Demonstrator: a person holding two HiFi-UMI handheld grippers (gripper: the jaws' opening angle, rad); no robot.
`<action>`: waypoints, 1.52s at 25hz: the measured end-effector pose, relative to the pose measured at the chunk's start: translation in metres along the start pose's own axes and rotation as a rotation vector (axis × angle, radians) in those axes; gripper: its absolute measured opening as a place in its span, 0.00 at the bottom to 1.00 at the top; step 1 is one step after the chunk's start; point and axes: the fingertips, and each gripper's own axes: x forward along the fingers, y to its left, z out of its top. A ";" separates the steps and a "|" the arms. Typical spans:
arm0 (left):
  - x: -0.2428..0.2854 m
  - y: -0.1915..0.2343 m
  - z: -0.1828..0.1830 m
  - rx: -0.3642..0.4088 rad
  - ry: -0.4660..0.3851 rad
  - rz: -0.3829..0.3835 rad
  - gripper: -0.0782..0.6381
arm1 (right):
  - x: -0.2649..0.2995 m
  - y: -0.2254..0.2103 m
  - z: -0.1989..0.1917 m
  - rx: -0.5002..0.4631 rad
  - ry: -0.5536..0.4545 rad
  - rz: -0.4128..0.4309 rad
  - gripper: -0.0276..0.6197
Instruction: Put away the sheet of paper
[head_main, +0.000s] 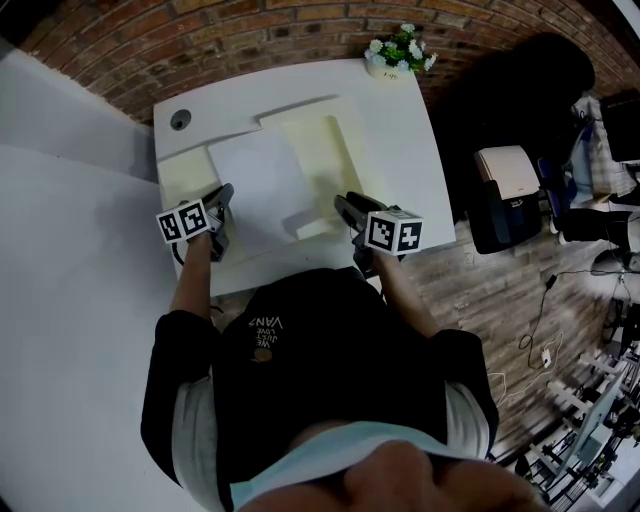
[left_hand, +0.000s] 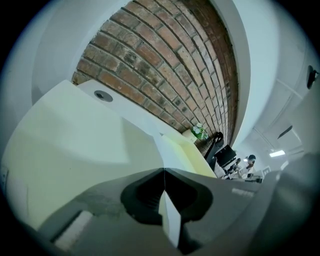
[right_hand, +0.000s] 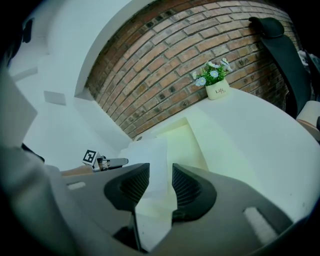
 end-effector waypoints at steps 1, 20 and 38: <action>0.002 -0.001 0.000 -0.001 0.001 -0.003 0.11 | 0.000 -0.001 0.000 0.001 0.000 0.000 0.26; 0.024 -0.021 -0.004 -0.043 -0.002 -0.025 0.11 | -0.004 -0.010 0.007 0.011 -0.006 0.021 0.26; 0.047 -0.040 -0.007 -0.092 -0.022 -0.039 0.11 | -0.012 -0.025 0.016 0.010 0.000 0.035 0.26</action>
